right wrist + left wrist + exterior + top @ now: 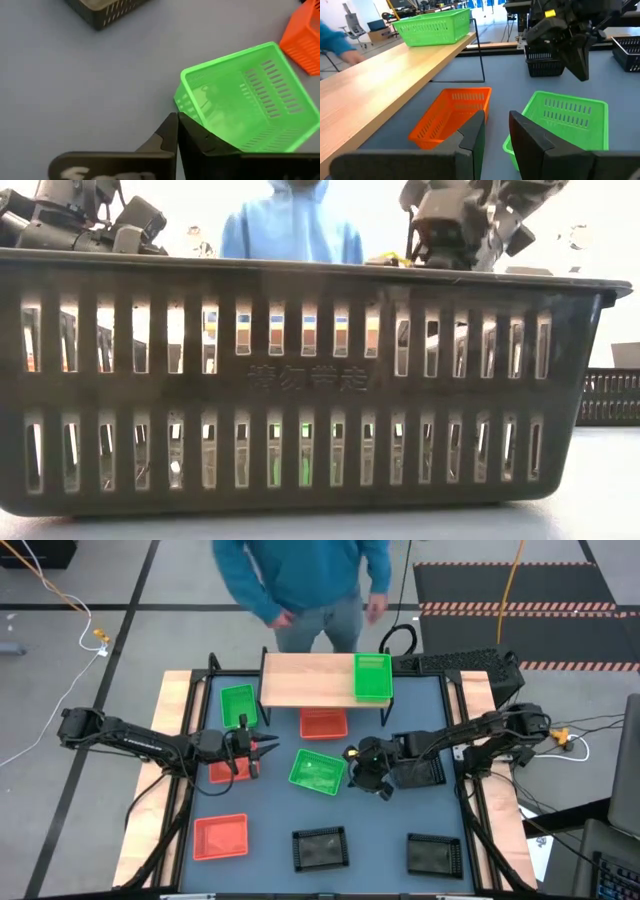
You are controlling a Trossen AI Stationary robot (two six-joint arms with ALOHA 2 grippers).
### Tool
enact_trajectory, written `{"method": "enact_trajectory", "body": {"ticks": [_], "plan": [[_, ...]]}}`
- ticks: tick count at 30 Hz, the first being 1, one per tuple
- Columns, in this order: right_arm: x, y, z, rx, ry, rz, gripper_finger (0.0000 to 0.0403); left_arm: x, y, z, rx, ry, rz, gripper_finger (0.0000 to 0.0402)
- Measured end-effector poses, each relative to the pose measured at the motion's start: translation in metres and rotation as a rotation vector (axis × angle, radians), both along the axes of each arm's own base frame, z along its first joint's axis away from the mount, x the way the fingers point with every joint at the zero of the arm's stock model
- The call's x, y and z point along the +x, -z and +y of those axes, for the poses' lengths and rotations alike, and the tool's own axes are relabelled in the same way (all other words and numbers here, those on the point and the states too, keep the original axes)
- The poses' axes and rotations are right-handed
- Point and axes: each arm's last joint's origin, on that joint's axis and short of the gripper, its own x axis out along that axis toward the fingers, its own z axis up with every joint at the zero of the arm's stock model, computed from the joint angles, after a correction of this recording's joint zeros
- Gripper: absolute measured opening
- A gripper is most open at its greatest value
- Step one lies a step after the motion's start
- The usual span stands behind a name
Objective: Stack baskets on shelf by color
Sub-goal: Stack the bottom green bin on top of the green bin on the shelf
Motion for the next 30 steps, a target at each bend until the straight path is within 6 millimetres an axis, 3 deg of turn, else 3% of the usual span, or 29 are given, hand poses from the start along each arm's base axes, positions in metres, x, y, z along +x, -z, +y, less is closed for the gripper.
{"method": "enact_trajectory", "body": {"ticks": [10, 17, 23, 30], "plan": [[-0.003, -0.007, -0.002, -0.046, 0.039, -0.023, 0.0012, 0.000, -0.001, 0.000, 0.003, 0.001, -0.006, 0.0092], [0.001, -0.010, -0.006, -0.066, 0.093, -0.070, 0.0087, 0.000, -0.001, 0.000, 0.002, 0.001, -0.009, 0.0092], [0.009, -0.013, -0.004, 0.028, 0.106, -0.140, 0.0161, 0.000, -0.001, 0.000, 0.004, 0.001, -0.011, 0.0092], [0.015, -0.006, 0.000, 0.131, 0.017, -0.134, 0.0186, 0.000, -0.001, 0.000, -0.009, -0.001, -0.016, 0.0092]]}}
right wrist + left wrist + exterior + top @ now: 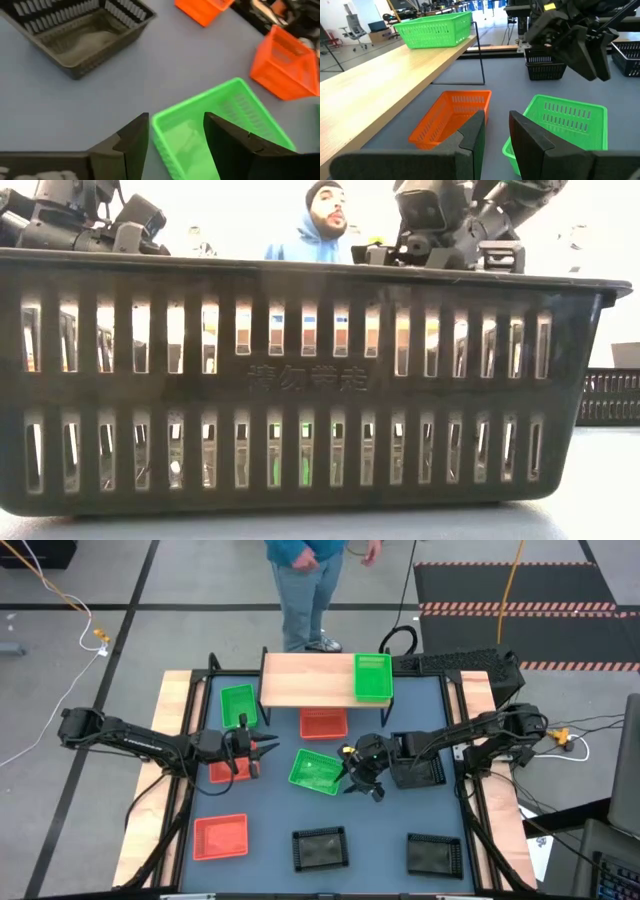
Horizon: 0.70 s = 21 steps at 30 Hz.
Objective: Stack baskets on shelf by color
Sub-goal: Stack the bottom green bin on top of the green bin on the shelf
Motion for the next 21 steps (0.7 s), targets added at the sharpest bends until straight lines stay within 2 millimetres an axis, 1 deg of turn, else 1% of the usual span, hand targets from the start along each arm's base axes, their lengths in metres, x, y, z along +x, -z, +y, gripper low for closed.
{"method": "enact_trajectory", "body": {"ticks": [8, 14, 17, 21], "plan": [[0.008, 0.013, -0.003, -0.013, -0.004, -0.006, 0.0170, 0.000, 0.000, 0.001, 0.017, -0.006, 0.002, 0.0092], [0.013, 0.022, -0.003, -0.020, -0.008, -0.010, 0.0169, 0.000, 0.000, 0.002, 0.011, -0.011, 0.001, 0.0092], [0.015, 0.030, -0.003, -0.020, -0.010, 0.014, 0.0167, 0.000, 0.000, 0.002, 0.011, -0.011, 0.001, 0.0092], [0.016, 0.036, -0.003, -0.020, -0.010, 0.030, 0.0150, 0.000, 0.000, 0.002, 0.011, -0.011, 0.002, 0.0092]]}}
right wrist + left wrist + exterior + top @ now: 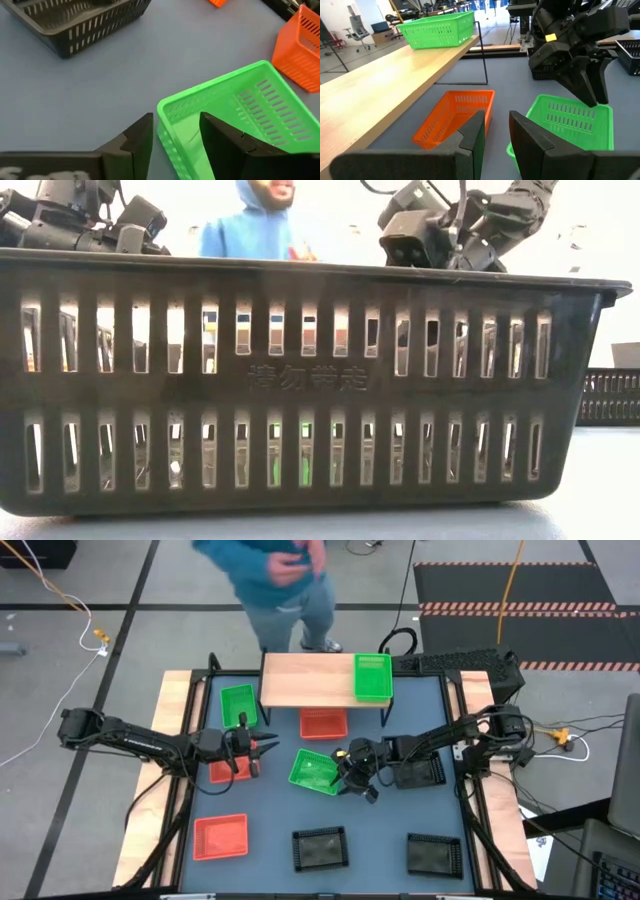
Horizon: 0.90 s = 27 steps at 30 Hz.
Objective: Stack baskets on shelf by color
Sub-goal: Stack the bottom green bin on top of the green bin on the shelf
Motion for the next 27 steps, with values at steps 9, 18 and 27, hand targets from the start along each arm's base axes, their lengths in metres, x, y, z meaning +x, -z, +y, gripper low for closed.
{"method": "enact_trajectory", "body": {"ticks": [9, 18, 27], "plan": [[0.000, 0.000, 0.000, 0.000, 0.000, 0.002, 0.0057, 0.000, 0.000, 0.000, 0.000, 0.000, 0.000, 0.0092], [-0.002, -0.004, 0.000, 0.000, -0.001, 0.000, 0.0007, 0.000, 0.001, 0.000, -0.001, 0.000, 0.007, 0.0092], [-0.010, -0.020, -0.002, -0.005, 0.002, -0.008, 0.0001, 0.000, 0.001, 0.000, 0.004, -0.002, 0.015, 0.0092]]}}
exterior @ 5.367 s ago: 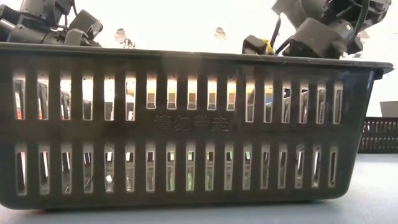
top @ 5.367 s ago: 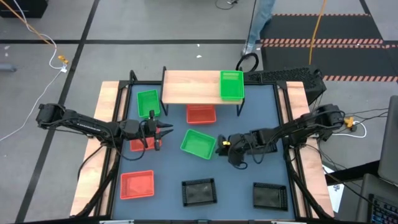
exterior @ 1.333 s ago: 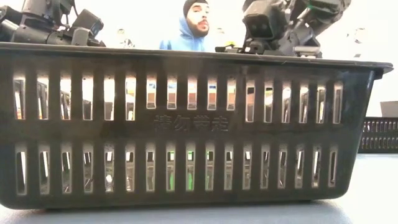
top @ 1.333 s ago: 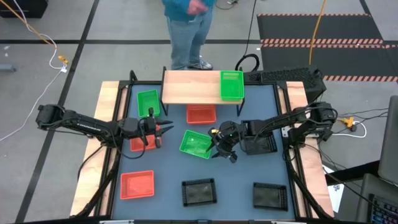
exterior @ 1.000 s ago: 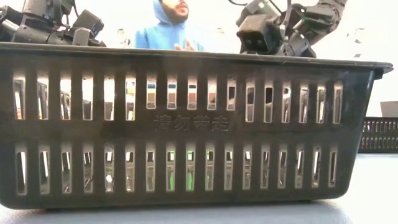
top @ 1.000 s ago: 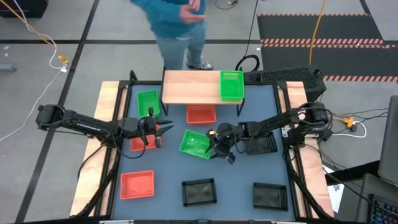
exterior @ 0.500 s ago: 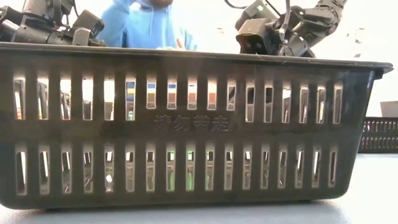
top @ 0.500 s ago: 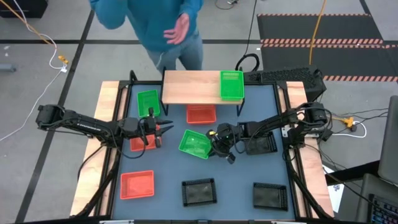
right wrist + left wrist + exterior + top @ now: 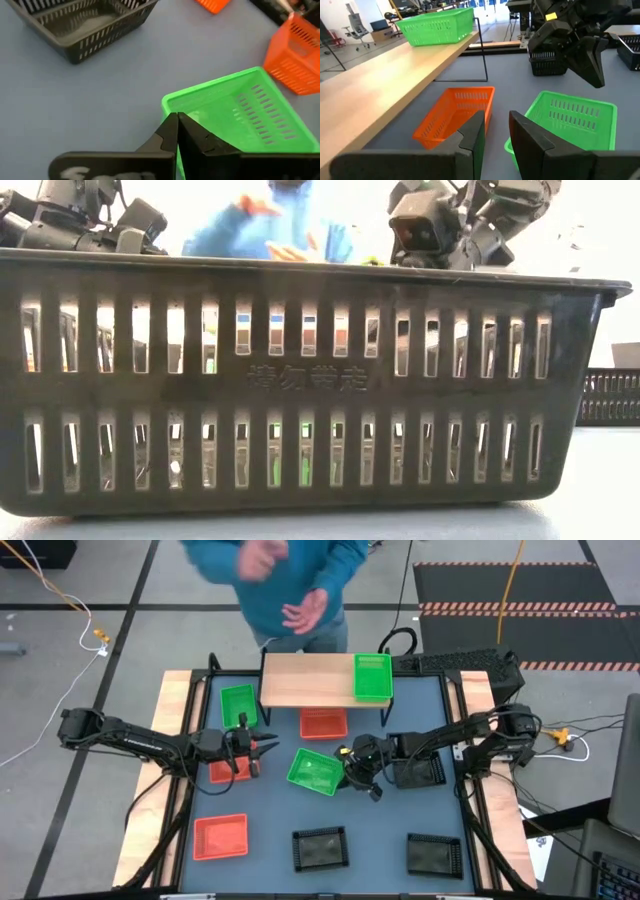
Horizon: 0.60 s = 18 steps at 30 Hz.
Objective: Stack baskets on shelf by color
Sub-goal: Stack the bottom green bin on top of the green bin on the shelf
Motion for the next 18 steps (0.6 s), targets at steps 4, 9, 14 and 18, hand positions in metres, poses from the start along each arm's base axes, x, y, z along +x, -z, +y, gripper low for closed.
{"method": "enact_trajectory", "body": {"ticks": [4, 9, 14, 18], "plan": [[-0.005, -0.007, -0.003, 0.006, 0.010, 0.011, 0.0001, 0.000, 0.000, 0.000, -0.015, -0.003, -0.003, 0.0092], [-0.007, -0.010, -0.003, 0.097, -0.022, 0.033, 0.0001, 0.000, 0.000, 0.000, -0.023, -0.005, -0.007, 0.0092], [-0.006, -0.012, -0.004, 0.127, -0.002, 0.061, 0.0000, 0.000, 0.000, 0.001, -0.019, -0.006, -0.007, 0.0092], [0.003, -0.029, -0.006, 0.106, 0.020, 0.082, 0.0000, 0.000, -0.001, 0.001, -0.004, -0.004, -0.014, 0.0092]]}}
